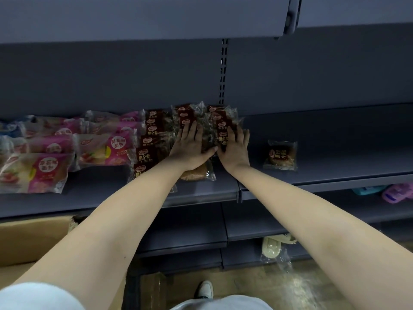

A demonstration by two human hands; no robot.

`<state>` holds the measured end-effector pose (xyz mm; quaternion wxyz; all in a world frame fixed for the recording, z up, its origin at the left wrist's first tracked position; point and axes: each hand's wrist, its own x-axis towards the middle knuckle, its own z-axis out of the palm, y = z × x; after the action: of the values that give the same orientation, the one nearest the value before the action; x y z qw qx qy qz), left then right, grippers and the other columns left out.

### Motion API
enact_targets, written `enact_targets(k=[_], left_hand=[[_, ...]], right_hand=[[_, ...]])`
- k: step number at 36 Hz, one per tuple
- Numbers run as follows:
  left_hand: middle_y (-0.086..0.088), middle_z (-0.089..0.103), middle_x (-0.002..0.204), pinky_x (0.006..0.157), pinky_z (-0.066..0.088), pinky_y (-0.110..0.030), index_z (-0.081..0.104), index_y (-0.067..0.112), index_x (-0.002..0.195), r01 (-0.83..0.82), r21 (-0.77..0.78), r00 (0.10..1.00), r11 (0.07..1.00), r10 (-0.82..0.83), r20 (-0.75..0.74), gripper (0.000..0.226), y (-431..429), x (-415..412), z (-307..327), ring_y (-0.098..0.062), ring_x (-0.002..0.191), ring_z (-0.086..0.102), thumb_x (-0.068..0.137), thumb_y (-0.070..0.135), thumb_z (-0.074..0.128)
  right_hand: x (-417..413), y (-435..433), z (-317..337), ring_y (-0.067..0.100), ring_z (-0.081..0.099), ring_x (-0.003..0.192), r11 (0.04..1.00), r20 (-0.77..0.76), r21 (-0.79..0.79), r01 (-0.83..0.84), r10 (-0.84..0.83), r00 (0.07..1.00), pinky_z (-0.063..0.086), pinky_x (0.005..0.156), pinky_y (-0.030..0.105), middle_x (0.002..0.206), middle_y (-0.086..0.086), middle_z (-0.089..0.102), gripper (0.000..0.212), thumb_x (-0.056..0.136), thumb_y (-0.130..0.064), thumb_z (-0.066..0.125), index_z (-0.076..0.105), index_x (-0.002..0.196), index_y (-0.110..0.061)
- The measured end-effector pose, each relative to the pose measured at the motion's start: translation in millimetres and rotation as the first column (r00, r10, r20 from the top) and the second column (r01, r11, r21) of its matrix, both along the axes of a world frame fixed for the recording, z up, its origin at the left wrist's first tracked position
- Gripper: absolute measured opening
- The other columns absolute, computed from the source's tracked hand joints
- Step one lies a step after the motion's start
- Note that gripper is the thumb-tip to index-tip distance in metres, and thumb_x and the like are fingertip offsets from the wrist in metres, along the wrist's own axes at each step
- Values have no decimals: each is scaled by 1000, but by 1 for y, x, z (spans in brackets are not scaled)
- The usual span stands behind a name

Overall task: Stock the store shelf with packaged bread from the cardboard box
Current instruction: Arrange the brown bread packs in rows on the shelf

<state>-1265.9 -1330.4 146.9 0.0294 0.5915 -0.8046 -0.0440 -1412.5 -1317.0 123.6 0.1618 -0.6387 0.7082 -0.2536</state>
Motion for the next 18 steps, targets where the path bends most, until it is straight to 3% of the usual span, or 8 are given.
enact_targets(k=[4, 7, 18], left_hand=[[-8, -15, 160, 118, -6, -39, -7, 11, 153, -9, -12, 999, 1000, 8, -34, 90, -7, -4, 15, -26, 147, -15, 91, 70, 21], [-10, -10, 160, 117, -7, -39, -4, 9, 153, 30, -82, 999, 996, -33, -27, 88, -16, -11, 28, -28, 147, -11, 92, 67, 22], [-7, 5, 161, 118, -5, -38, 14, 13, 153, 413, -152, 911, 898, -403, 93, 76, -21, -104, 34, -24, 148, -4, 95, 59, 32]], right_hand=[[-5, -1, 9, 32, -11, 145, 1000, 27, -27, 10, -9, 1000, 3, 117, 52, 159, 5, 6, 63, 96, -41, 43, 19, 150, -21], [-16, 1, 18, 29, -6, 146, 995, 46, -98, 37, -33, 998, 3, 117, 51, 158, 5, 13, 58, 97, -37, 41, 23, 149, -19], [-124, 18, 28, 35, 19, 142, 918, 88, -308, 251, -235, 968, 14, 118, 43, 149, 16, 35, 47, 97, -19, 44, 37, 142, -6]])
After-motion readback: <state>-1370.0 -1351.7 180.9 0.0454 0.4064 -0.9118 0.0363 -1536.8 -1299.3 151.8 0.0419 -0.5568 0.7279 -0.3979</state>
